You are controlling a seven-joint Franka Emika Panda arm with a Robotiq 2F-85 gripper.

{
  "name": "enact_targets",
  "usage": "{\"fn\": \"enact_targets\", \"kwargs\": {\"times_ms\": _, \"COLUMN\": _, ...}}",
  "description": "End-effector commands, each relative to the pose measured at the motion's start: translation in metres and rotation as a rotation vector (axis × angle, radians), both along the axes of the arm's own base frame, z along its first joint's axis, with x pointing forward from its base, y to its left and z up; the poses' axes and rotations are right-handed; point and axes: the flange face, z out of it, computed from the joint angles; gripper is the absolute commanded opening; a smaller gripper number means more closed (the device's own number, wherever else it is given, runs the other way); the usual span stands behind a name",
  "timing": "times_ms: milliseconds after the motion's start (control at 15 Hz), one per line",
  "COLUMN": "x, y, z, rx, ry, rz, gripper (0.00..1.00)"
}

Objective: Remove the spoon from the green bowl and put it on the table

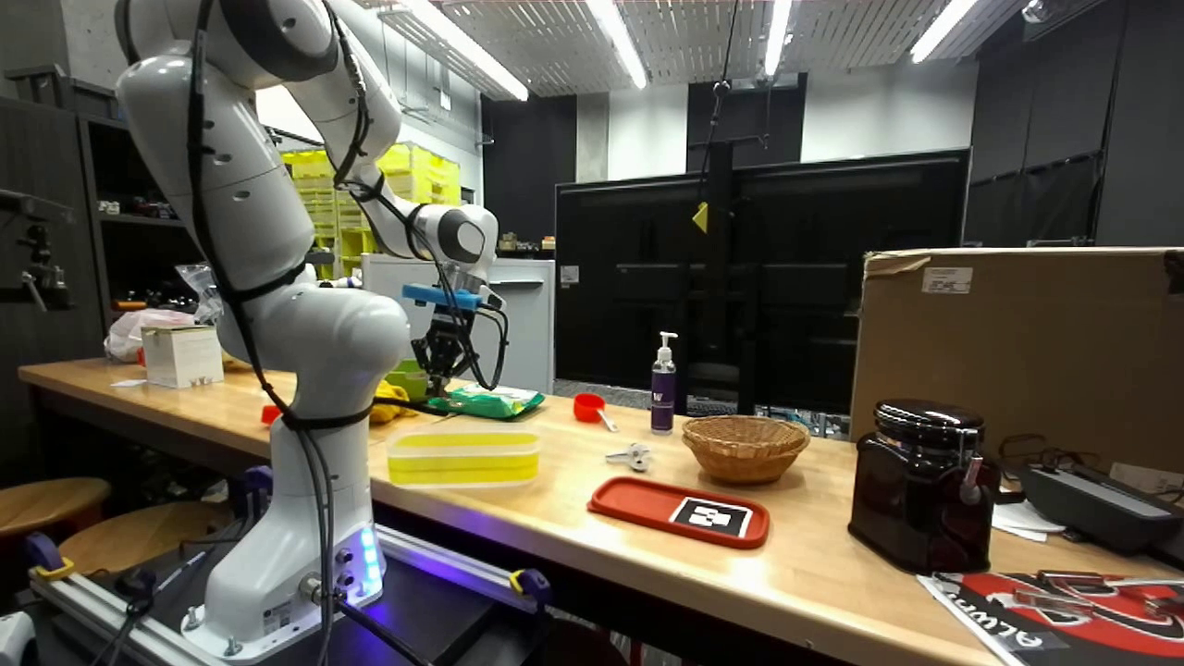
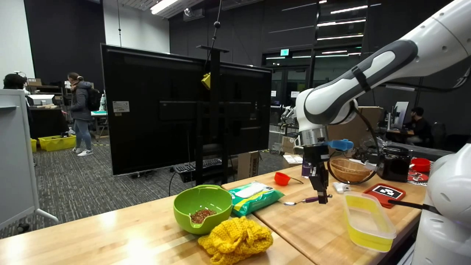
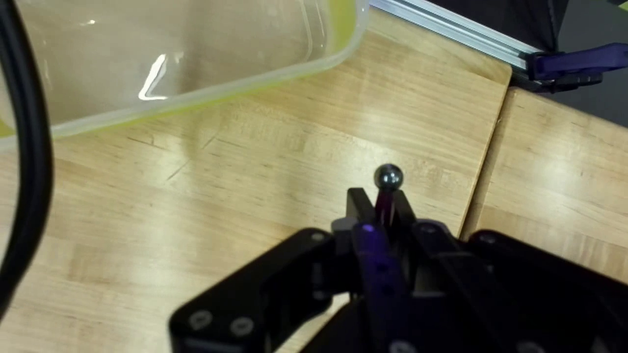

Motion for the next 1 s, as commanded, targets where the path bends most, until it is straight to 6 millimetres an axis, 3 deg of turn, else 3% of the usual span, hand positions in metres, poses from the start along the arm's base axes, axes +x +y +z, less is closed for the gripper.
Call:
{"fn": "enact_targets", "kwargs": {"times_ms": 0, "x": -0.003, "y": -0.017, "z": 0.007, "rx": 0.014, "ry": -0.015, "rz": -0.006, "gripper": 0.02}}
{"fn": "enact_targets", "kwargs": {"times_ms": 400, "x": 0.000, "y": -0.032, "z": -0.009, "rx": 0.037, "ry": 0.011, "rz": -0.068, "gripper": 0.02}}
{"fn": "enact_targets", "kwargs": {"times_ms": 933, "x": 0.009, "y": -0.034, "z": -0.059, "rx": 0.127, "ry": 0.026, "rz": -0.119, "gripper": 0.02}}
